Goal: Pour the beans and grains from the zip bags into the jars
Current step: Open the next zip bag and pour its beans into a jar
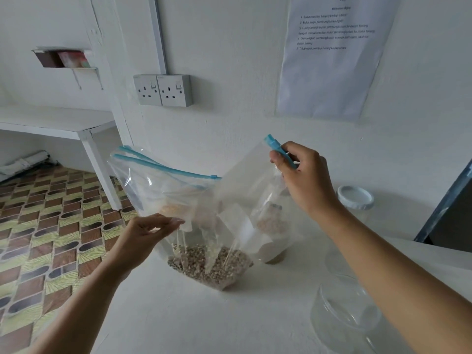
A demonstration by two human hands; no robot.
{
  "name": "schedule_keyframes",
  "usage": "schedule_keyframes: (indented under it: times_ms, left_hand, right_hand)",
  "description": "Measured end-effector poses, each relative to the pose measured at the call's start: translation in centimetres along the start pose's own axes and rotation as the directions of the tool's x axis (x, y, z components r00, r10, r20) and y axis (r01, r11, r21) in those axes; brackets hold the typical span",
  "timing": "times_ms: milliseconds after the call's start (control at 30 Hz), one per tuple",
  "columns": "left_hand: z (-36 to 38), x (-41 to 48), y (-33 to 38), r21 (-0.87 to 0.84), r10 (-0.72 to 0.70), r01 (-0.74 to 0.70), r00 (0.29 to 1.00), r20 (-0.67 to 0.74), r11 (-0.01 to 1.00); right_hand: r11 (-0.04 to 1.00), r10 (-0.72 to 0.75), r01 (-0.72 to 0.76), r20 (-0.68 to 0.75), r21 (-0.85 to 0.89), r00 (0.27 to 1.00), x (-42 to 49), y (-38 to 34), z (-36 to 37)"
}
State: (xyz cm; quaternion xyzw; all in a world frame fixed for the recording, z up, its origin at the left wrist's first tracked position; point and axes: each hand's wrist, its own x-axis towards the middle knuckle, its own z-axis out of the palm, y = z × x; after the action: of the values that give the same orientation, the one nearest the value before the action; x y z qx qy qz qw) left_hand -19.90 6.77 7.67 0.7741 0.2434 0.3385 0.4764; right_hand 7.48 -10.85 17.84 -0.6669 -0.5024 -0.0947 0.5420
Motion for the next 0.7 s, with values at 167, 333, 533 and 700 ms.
schedule_keyframes:
  times_ms: [167,333,533,700]
  left_hand:
    - [-1.4,-1.8,-2.9,0.098,-0.143,0.145,0.989,-0.023,0.985]
    - [0.4,-4.8,-5.2,-0.199,-0.220,0.207,0.974,-0.048,0.958]
    - [1.8,-4.7,-5.5,-0.325,-0.218,0.150,0.959,-0.184,0.934]
    - [1.4,-4.2,-5.3,-0.472,-0.179,0.065,0.963,-0.200,0.879]
  right_hand:
    - [1.000,-0.029,0.029,0.003,0.007,1.000,-0.2,0.5,0.7]
    - [0.999,-0.037,0.037,-0.007,-0.001,0.999,-0.2,1.2,1.3]
    - [0.999,-0.032,0.032,0.002,0.024,0.999,-0.3,0.9,1.3]
    - [0.997,-0.072,0.072,-0.004,0.026,0.997,-0.5,-0.4,0.5]
